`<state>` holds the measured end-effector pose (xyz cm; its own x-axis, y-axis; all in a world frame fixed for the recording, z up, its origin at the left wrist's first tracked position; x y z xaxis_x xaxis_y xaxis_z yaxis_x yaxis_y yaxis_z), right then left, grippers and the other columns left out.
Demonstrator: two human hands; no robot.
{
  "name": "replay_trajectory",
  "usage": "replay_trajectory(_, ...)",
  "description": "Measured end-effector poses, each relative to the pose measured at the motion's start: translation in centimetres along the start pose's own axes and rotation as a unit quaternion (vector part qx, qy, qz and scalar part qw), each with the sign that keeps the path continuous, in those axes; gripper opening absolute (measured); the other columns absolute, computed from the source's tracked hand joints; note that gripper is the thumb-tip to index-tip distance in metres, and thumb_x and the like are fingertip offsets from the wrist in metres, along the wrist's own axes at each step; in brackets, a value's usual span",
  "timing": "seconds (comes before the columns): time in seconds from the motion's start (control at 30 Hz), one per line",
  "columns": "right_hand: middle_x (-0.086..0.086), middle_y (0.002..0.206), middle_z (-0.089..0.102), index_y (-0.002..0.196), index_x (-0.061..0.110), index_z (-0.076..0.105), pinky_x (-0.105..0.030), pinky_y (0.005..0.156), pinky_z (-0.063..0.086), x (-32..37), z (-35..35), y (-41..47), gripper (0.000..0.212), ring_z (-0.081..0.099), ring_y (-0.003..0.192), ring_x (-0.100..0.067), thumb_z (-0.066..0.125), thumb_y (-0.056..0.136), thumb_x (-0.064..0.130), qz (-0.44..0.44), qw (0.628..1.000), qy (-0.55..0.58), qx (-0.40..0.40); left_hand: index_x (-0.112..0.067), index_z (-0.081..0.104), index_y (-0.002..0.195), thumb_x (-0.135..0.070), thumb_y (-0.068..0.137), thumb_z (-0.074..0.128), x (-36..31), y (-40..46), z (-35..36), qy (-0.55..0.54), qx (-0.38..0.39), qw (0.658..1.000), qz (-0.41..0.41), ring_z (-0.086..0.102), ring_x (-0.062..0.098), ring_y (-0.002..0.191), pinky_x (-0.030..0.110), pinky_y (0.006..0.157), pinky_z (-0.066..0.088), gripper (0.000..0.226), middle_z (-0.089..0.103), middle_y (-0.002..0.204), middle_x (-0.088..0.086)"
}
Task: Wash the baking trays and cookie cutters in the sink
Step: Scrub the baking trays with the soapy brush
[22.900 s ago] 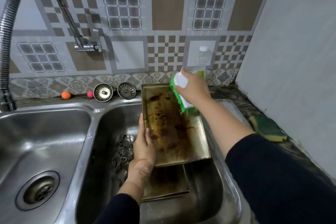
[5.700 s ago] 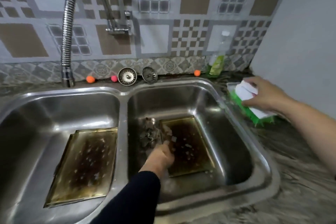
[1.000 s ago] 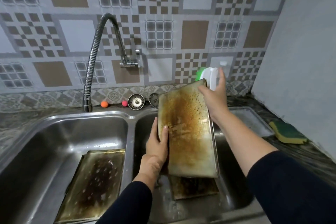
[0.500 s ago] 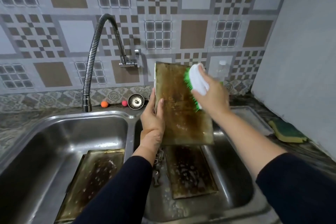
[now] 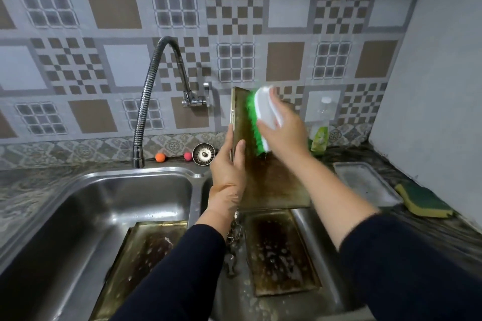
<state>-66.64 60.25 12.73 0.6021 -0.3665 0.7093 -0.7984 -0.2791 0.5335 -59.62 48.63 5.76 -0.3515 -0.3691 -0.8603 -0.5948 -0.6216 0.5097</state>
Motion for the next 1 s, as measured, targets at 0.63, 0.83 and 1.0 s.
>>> replay_trajectory(0.63, 0.019, 0.128, 0.049, 0.139, 0.054, 0.025, -0.018, 0.091, 0.045, -1.9, 4.9, -9.8, 0.073, 0.052, 0.112, -0.004, 0.066, 0.086, 0.027, 0.023, 0.989, 0.081, 0.125, -0.024, 0.046, 0.139, -0.018, 0.098, 0.050, 1.4, 0.1, -5.3, 0.023, -0.086, 0.996, -0.027, 0.042, -0.016, 0.115, -0.004, 0.093, 0.030, 0.042, 0.050, 0.124, -0.024)
replay_trajectory(0.83, 0.010, 0.143, 0.041, 0.148, 0.039, 0.023, -0.010, 0.074, 0.039, -0.9, 3.3, -4.3, 0.069, 0.051, 0.117, -0.012, 0.060, 0.091, 0.030, 0.111, 0.990, 0.083, -0.004, -0.039, 0.041, 0.139, -0.020, 0.097, 0.053, 0.8, -2.4, -3.8, 0.077, 0.007, 0.997, 0.017, 0.059, 0.012, 0.112, 0.016, 0.097, 0.044, 0.048, 0.063, 0.125, -0.007)
replay_trajectory(1.0, -0.007, 0.146, 0.039, 0.148, 0.047, 0.004, -0.036, 0.090, 0.043, 1.4, 2.4, 0.1, 0.085, 0.050, 0.121, -0.030, 0.056, 0.082, 0.062, 0.143, 0.989, -0.005, 0.021, -0.043, 0.027, 0.144, -0.027, 0.096, 0.047, -0.3, -4.1, -2.1, 0.278, 0.065, 0.944, 0.165, 0.064, 0.020, 0.058, 0.031, 0.054, 0.052, 0.053, 0.069, 0.071, 0.002)
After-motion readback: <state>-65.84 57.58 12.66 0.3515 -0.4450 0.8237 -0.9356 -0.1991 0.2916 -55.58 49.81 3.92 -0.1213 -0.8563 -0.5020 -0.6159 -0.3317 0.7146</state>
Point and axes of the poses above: each hand's wrist, its own y-axis towards the middle knuckle, its own z-axis out of the palm, x = y × z, the point moved 4 cm from there along y, towards the middle knuckle
